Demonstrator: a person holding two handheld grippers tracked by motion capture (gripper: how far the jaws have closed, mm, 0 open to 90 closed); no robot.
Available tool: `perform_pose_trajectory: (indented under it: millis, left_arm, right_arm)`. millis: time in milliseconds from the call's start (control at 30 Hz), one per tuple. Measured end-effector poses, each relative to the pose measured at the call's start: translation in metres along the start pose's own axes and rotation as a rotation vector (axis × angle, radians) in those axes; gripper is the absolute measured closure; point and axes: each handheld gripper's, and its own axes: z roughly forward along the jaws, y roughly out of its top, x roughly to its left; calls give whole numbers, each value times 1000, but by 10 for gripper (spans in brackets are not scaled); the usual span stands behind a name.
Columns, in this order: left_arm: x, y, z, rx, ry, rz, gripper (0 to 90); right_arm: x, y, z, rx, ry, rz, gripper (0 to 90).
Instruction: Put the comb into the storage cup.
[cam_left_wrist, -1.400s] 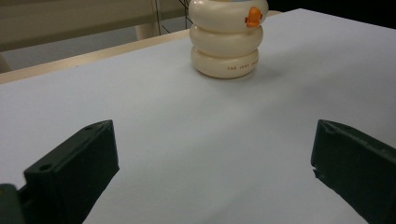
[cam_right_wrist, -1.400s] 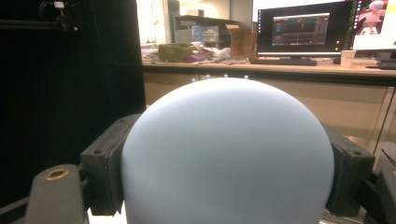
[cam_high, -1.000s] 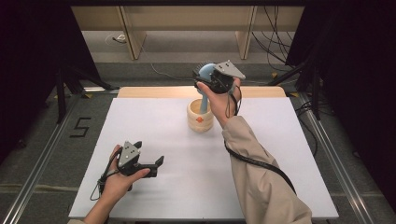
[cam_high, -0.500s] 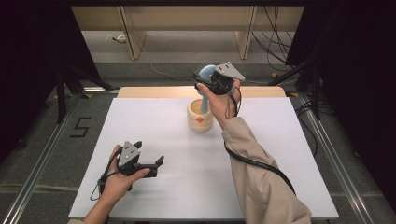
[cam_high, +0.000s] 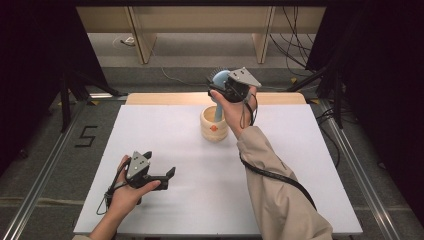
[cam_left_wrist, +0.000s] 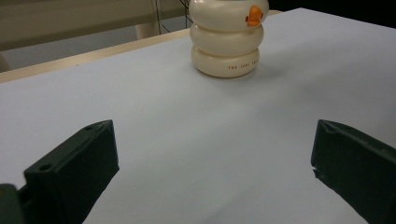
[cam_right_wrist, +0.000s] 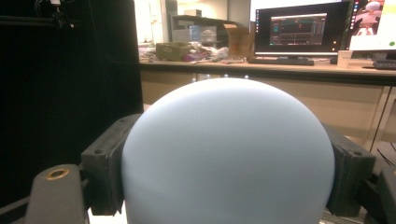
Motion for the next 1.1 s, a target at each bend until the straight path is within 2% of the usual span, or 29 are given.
perform_pose_trajectory:
  millis: [1100]
  left_arm:
    - [0,0,0,3,0,-3,3]
  right_arm:
    - [4,-11,7,20,-7,-27,203]
